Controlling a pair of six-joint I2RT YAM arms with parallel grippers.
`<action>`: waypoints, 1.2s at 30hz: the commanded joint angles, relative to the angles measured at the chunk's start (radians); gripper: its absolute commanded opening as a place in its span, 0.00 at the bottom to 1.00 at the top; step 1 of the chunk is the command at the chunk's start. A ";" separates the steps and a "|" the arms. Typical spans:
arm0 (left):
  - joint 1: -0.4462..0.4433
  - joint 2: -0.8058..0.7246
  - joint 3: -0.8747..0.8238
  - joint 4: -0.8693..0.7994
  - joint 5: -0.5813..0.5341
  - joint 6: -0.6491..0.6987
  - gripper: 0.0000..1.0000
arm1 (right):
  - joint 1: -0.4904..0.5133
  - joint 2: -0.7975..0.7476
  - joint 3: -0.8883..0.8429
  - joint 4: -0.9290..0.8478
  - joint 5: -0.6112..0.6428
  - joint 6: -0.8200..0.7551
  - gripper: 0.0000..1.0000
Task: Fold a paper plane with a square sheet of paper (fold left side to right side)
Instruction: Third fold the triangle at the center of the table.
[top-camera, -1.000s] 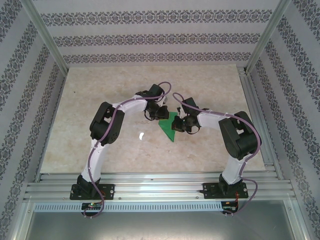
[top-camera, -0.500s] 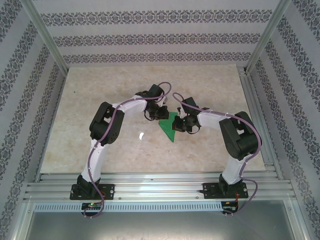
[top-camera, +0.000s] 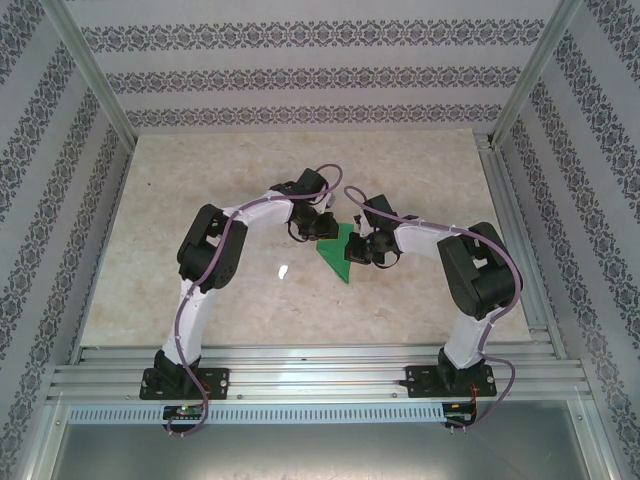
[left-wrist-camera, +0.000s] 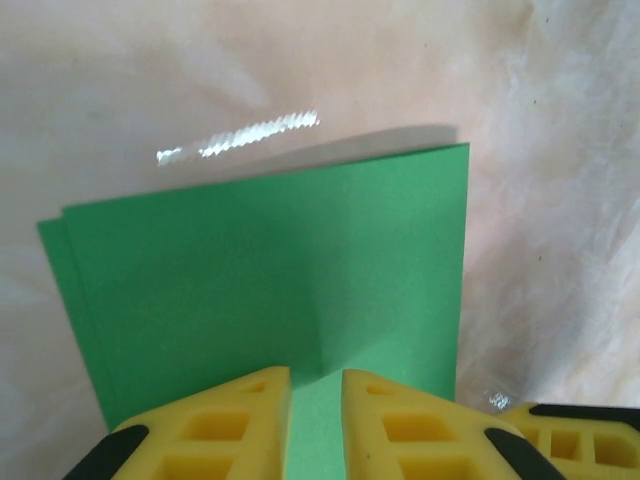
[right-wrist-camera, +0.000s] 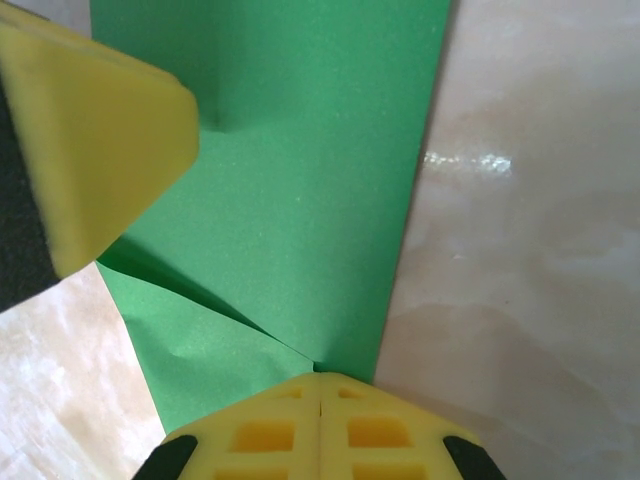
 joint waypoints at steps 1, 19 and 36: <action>0.015 -0.096 -0.016 -0.054 0.003 0.024 0.24 | 0.010 0.035 -0.009 -0.023 0.036 -0.022 0.00; -0.024 -0.293 -0.363 0.168 0.125 -0.051 0.16 | 0.022 0.052 0.004 -0.027 0.025 -0.029 0.00; -0.073 -0.189 -0.306 0.182 0.115 -0.064 0.15 | 0.031 0.065 0.017 -0.035 0.025 -0.034 0.00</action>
